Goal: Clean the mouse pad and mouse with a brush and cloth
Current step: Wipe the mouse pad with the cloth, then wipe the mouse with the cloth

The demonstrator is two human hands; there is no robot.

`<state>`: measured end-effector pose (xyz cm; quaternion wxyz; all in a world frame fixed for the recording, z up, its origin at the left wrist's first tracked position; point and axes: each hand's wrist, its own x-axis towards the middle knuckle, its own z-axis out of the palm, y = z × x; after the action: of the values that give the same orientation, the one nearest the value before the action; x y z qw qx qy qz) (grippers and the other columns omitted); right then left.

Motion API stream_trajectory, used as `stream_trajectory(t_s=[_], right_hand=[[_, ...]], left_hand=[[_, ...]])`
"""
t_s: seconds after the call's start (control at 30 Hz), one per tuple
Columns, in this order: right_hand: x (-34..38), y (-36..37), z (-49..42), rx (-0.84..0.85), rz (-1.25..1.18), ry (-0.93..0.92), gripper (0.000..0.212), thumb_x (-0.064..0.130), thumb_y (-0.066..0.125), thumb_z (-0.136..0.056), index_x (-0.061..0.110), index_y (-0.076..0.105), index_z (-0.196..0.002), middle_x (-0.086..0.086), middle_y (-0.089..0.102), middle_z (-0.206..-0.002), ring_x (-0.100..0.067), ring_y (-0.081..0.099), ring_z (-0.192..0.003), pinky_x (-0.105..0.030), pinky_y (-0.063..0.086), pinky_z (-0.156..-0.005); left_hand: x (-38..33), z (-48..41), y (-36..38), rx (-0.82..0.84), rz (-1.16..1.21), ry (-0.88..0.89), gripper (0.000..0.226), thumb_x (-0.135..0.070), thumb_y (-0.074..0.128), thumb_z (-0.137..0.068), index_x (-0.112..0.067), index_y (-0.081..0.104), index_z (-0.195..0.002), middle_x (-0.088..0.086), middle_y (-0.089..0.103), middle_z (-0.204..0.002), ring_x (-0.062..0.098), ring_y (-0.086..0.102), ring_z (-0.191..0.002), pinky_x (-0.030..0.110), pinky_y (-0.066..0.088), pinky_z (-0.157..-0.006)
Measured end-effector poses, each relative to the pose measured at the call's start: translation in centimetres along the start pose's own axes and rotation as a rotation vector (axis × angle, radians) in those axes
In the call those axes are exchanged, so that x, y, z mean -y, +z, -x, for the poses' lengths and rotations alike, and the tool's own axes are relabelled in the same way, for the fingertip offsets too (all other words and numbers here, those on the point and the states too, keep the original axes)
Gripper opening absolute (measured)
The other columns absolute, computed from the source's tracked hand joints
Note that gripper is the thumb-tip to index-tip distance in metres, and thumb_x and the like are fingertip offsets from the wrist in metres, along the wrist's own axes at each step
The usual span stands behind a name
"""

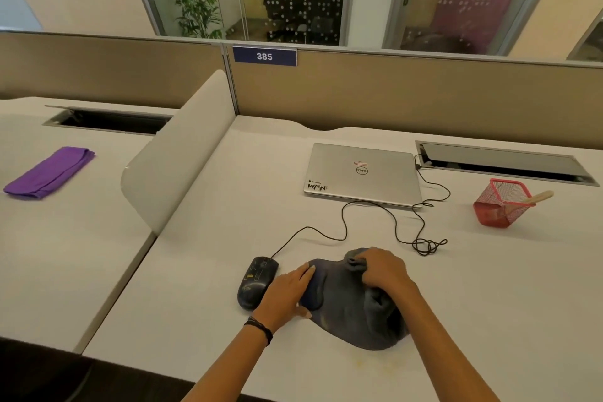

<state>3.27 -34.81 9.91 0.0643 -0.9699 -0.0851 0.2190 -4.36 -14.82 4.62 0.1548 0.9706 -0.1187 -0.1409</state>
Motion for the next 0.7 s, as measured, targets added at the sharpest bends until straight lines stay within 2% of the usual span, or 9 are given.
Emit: stream_trajectory(t_s=[0.07, 0.13, 0.23, 0.3, 0.33, 0.43, 0.53, 0.6, 0.7], right_hand=[[-0.5, -0.5, -0.1, -0.027, -0.134, -0.058, 0.047, 0.014, 0.055, -0.083, 0.025, 0.051, -0.128, -0.008, 0.054, -0.122, -0.03, 0.054, -0.109, -0.034, 0.046, -0.087], [-0.4, -0.9, -0.1, -0.04, -0.259, -0.12, 0.05, 0.012, 0.055, -0.082, 0.024, 0.05, -0.13, -0.008, 0.05, -0.122, -0.029, 0.054, -0.107, -0.029, 0.043, -0.084], [0.8, -1.2, 0.0, -0.089, -0.391, -0.219, 0.046, 0.009, 0.058, -0.08, 0.019, 0.054, -0.125, -0.006, 0.052, -0.123, -0.024, 0.054, -0.105, -0.023, 0.04, -0.082], [1.8, -1.4, 0.2, -0.122, -0.468, -0.269, 0.048, 0.005, 0.058, -0.078, 0.019, 0.055, -0.123, -0.005, 0.055, -0.121, -0.023, 0.055, -0.104, -0.022, 0.039, -0.08], [2.4, -1.5, 0.2, -0.133, -0.502, -0.291, 0.05, 0.002, 0.058, -0.077, 0.019, 0.056, -0.124, -0.005, 0.056, -0.12, -0.022, 0.056, -0.105, -0.021, 0.038, -0.08], [4.3, -1.8, 0.3, -0.152, -0.543, -0.357, 0.053, -0.002, 0.056, -0.075, 0.018, 0.055, -0.124, -0.003, 0.058, -0.119, -0.021, 0.056, -0.106, -0.019, 0.038, -0.08], [6.2, -1.7, 0.0, -0.152, -0.513, -0.438, 0.055, -0.002, 0.057, -0.074, 0.021, 0.056, -0.123, -0.001, 0.059, -0.119, -0.018, 0.056, -0.105, -0.009, 0.037, -0.074], [7.5, -1.5, 0.0, -0.134, -0.492, -0.516, 0.057, -0.003, 0.057, -0.071, 0.022, 0.057, -0.122, 0.001, 0.059, -0.118, -0.017, 0.056, -0.105, -0.006, 0.037, -0.076], [9.6, -1.0, 0.1, -0.137, -0.425, -0.631, 0.059, -0.002, 0.057, -0.071, 0.029, 0.058, -0.121, 0.007, 0.057, -0.121, -0.018, 0.053, -0.108, -0.025, 0.047, -0.089]], left_hand=[[0.4, 0.7, 0.2, -0.083, 0.049, -0.004, 0.076, -0.036, 0.058, -0.09, -0.023, 0.012, -0.149, -0.003, 0.024, -0.155, 0.016, 0.036, -0.136, 0.026, 0.026, -0.113], [0.8, 1.7, 0.0, -0.194, 0.106, -0.013, 0.063, -0.045, 0.045, -0.093, -0.027, 0.018, -0.148, -0.007, 0.029, -0.152, 0.012, 0.037, -0.135, 0.023, 0.026, -0.112], [1.7, 3.7, -0.4, -0.399, 0.14, -0.06, 0.069, -0.062, 0.015, -0.086, -0.026, 0.04, -0.139, -0.005, 0.047, -0.141, 0.015, 0.05, -0.126, 0.027, 0.038, -0.106], [3.5, 4.9, 0.3, -0.538, 0.119, -0.067, 0.065, -0.059, 0.014, -0.092, -0.024, 0.049, -0.133, -0.001, 0.057, -0.131, 0.016, 0.059, -0.115, 0.029, 0.045, -0.1], [4.3, 5.5, 0.6, -0.568, 0.139, -0.107, 0.062, -0.059, 0.016, -0.094, -0.023, 0.05, -0.132, -0.001, 0.057, -0.131, 0.016, 0.058, -0.113, 0.028, 0.043, -0.1], [6.1, 7.0, 1.5, -0.625, 0.232, -0.236, 0.066, -0.063, 0.03, -0.088, -0.021, 0.043, -0.137, 0.0, 0.048, -0.14, 0.012, 0.046, -0.123, 0.028, 0.032, -0.104], [6.9, 7.9, 2.3, -0.631, 0.314, -0.351, 0.082, -0.076, 0.024, -0.082, -0.022, 0.034, -0.142, -0.002, 0.035, -0.149, 0.006, 0.028, -0.132, 0.029, 0.022, -0.11], [7.2, 8.2, 3.0, -0.617, 0.349, -0.404, 0.088, -0.082, 0.02, -0.078, -0.023, 0.028, -0.144, -0.002, 0.028, -0.152, 0.011, 0.021, -0.14, 0.031, 0.015, -0.114], [7.6, 8.2, 3.7, -0.589, 0.374, -0.46, 0.095, -0.086, 0.018, -0.074, -0.023, 0.024, -0.146, -0.003, 0.017, -0.156, 0.014, 0.01, -0.145, 0.035, 0.004, -0.118]])
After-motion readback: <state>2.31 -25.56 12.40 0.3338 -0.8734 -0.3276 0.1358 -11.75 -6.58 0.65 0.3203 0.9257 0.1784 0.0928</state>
